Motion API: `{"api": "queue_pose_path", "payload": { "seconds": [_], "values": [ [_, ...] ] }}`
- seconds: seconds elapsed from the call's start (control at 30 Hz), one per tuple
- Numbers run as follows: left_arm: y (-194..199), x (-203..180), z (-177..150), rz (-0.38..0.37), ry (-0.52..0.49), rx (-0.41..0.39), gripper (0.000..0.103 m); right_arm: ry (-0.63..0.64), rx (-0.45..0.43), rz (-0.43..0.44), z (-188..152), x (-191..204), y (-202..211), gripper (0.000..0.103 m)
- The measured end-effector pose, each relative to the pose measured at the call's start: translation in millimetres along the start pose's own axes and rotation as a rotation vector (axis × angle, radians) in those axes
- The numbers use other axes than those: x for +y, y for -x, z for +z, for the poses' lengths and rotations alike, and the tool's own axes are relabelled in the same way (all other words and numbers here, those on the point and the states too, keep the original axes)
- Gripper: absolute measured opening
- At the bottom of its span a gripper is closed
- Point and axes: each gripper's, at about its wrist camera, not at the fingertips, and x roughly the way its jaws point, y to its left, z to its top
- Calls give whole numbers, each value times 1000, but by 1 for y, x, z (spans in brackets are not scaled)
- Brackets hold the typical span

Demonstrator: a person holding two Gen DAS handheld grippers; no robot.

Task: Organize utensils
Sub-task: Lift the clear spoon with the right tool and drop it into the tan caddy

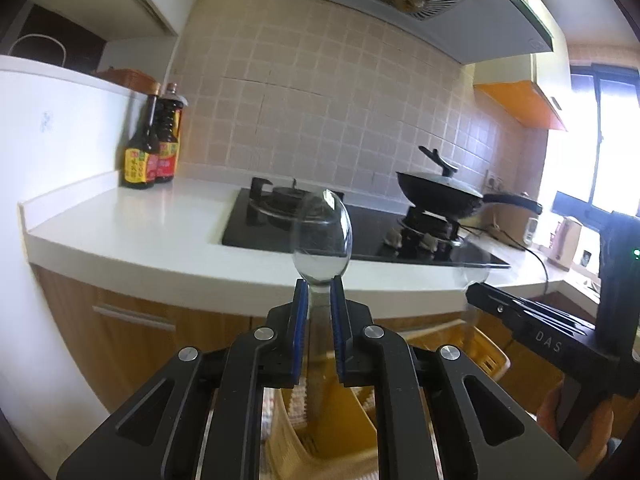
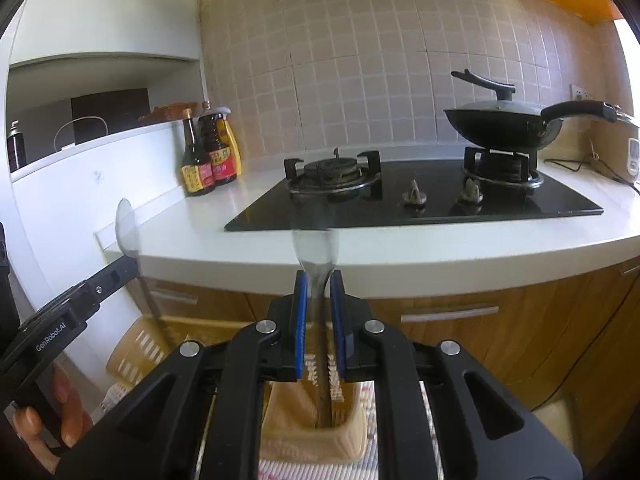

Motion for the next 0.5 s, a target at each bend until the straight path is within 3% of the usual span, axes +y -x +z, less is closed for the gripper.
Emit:
{"api": "queue_pose_path", "payload": {
  "seconds": [0.07, 0.27, 0.4, 0.5],
  "values": [
    [6, -1, -1, -1, -2, 11, 14, 8, 17, 6, -3, 1, 6, 24],
    [39, 5, -3, -31, 35, 47, 15, -1, 41, 21, -12, 1, 37, 24],
    [62, 5, -3, -59, 56, 81, 26, -20, 61, 37, -14, 1, 62, 25],
    [79, 4, -3, -79, 80, 137, 28, -31, 82, 37, -14, 1, 83, 25]
  ]
}}
